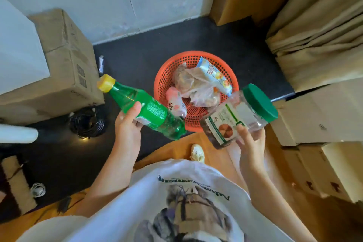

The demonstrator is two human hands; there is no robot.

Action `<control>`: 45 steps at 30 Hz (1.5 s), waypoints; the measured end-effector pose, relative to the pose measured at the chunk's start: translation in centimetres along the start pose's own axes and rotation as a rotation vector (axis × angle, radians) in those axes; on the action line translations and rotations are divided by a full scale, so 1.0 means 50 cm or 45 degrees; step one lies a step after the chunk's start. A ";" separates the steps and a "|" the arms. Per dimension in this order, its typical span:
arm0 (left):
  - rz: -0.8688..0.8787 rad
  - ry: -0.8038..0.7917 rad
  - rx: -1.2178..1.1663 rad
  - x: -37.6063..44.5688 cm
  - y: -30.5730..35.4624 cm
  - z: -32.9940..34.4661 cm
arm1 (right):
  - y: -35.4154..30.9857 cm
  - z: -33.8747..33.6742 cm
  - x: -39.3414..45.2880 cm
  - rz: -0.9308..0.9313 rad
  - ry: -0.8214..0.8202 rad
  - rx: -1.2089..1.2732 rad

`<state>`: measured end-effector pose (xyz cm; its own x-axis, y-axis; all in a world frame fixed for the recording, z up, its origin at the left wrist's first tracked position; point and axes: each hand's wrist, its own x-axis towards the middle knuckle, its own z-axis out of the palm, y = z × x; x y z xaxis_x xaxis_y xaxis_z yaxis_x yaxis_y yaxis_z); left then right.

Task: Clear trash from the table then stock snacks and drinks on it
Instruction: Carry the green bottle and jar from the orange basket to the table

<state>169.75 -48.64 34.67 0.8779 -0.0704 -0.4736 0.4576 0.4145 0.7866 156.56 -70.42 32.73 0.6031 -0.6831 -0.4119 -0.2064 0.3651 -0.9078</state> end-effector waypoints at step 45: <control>-1.125 -2.851 1.777 -1.352 -0.615 -0.312 | 0.643 -0.336 -1.487 -0.308 2.509 1.312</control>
<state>94.12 -42.47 36.32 -0.8065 -0.3152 -0.5001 -0.3484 -0.4301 0.8328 92.16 -18.50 32.84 -0.8795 -0.0927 -0.4667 0.4756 -0.1422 -0.8681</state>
